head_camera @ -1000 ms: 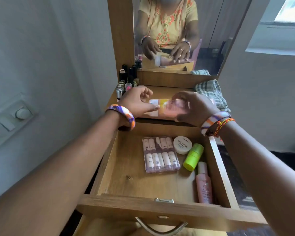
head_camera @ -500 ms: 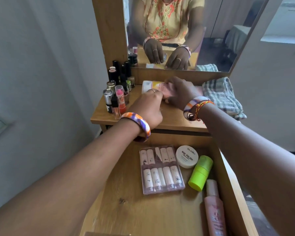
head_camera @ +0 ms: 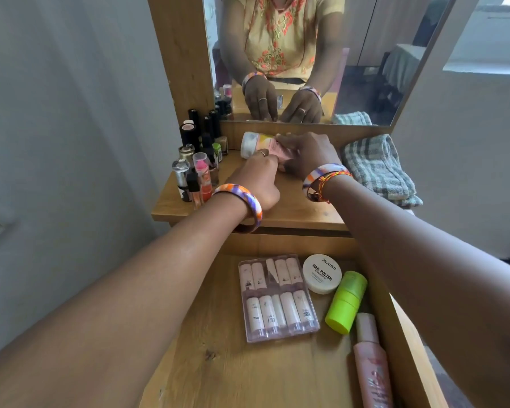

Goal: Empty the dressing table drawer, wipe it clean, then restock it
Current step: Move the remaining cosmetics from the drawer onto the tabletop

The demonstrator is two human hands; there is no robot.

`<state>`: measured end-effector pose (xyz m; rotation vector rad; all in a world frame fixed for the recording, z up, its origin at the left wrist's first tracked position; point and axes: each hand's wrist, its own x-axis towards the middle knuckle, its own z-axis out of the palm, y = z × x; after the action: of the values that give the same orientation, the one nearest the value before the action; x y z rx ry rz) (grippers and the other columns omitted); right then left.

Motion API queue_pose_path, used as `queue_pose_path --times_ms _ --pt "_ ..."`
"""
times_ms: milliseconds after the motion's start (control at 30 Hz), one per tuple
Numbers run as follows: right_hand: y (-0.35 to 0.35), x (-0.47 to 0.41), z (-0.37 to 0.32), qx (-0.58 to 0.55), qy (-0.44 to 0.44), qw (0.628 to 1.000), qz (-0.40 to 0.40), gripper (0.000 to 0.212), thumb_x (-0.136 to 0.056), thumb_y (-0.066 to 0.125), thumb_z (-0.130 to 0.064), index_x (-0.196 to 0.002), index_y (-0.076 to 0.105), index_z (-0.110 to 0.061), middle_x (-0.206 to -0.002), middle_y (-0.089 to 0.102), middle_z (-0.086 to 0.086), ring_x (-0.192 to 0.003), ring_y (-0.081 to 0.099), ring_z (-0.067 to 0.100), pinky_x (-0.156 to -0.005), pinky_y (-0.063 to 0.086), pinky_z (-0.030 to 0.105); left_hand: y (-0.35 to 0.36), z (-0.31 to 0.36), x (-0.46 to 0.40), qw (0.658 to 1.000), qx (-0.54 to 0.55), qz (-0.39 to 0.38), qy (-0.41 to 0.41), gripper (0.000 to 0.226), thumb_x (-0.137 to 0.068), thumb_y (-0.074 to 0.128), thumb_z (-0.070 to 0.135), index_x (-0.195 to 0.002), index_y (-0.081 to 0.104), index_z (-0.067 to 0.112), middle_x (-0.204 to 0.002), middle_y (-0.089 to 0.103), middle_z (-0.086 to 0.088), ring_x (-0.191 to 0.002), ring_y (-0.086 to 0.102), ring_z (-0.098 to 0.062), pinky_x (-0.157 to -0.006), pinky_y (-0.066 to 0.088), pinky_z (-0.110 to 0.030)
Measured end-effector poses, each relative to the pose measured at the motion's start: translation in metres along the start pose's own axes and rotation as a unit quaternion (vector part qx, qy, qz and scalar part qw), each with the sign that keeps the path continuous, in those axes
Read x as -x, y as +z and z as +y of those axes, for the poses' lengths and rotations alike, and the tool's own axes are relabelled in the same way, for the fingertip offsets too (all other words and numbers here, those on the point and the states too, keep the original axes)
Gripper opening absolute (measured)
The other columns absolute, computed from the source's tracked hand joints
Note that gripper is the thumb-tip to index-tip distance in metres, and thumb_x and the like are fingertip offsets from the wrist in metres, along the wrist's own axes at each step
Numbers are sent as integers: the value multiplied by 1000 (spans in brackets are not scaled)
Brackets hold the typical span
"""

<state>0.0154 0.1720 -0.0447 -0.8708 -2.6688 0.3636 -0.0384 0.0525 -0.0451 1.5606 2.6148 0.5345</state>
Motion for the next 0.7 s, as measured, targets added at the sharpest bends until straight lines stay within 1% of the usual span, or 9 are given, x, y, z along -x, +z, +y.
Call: queue_pose_path --times_ms 100,167,233,333,433,500,567,633,700 --pt "0 2 -2 9 0 1000 -10 57 -87 61 -16 -139 42 -26 -137 53 9 -123 50 28 -99 44 37 -6 2 6 1000 10 3 6 49 -89 52 4 -137 43 11 -142 43 -8 -125 48 -25 -96 43 -29" --pt "-1 8 -3 -4 3 1000 -3 61 -84 64 -17 -140 41 -23 -132 56 11 -119 53 29 -96 47 39 -9 5 20 999 30 35 26 45 -91 52 6 -135 47 12 -139 46 -7 -124 48 -24 -95 42 -25" --pt "-4 19 -7 -33 7 999 20 57 -81 67 -18 -135 48 -19 -126 60 13 -116 55 30 -95 47 38 -7 7 41 994 59 76 44 39 -91 53 9 -130 52 12 -134 50 -6 -120 51 -21 -90 40 -20" --pt "-12 47 -18 -67 1 995 74 41 -78 70 -21 -118 63 -16 -116 66 13 -109 60 30 -94 48 36 6 6 76 988 124 87 26 28 -89 57 9 -116 60 11 -119 57 -5 -103 56 -17 -81 43 -19" --pt "-14 88 -31 -55 -47 991 111 14 -79 67 -23 -89 72 -13 -89 73 8 -85 65 25 -78 52 34 21 -2 105 975 212 49 -46 19 -86 60 7 -105 65 9 -105 64 -4 -92 59 -14 -78 44 -20" --pt "-9 116 -36 -50 -46 995 70 12 -80 67 -25 -80 71 -14 -76 68 4 -74 62 20 -67 49 27 31 -11 116 967 227 4 -112 15 -85 61 8 -99 67 10 -100 67 -6 -93 62 -18 -78 44 -20" --pt "0 136 -34 -24 8 999 -29 13 -80 68 -24 -84 71 -12 -76 62 5 -78 63 22 -65 44 23 42 -21 122 957 212 -63 -190 8 -85 60 11 -93 63 12 -98 65 -8 -100 62 -25 -77 43 -22" --pt "12 152 -28 10 95 985 -147 24 -79 71 -21 -98 66 -8 -93 64 12 -92 64 28 -71 47 26 53 -28 125 926 224 -130 -274 20 -84 60 16 -100 62 3 -104 64 -14 -105 62 -31 -78 47 -28" --pt "26 164 -20 39 147 962 -228 36 -78 73 -22 -108 62 -5 -107 64 13 -100 63 29 -80 49 28 58 -28 128 878 292 -179 -334 41 -83 63 18 -118 55 0 -119 61 -19 -113 59 -34 -90 51 -37"
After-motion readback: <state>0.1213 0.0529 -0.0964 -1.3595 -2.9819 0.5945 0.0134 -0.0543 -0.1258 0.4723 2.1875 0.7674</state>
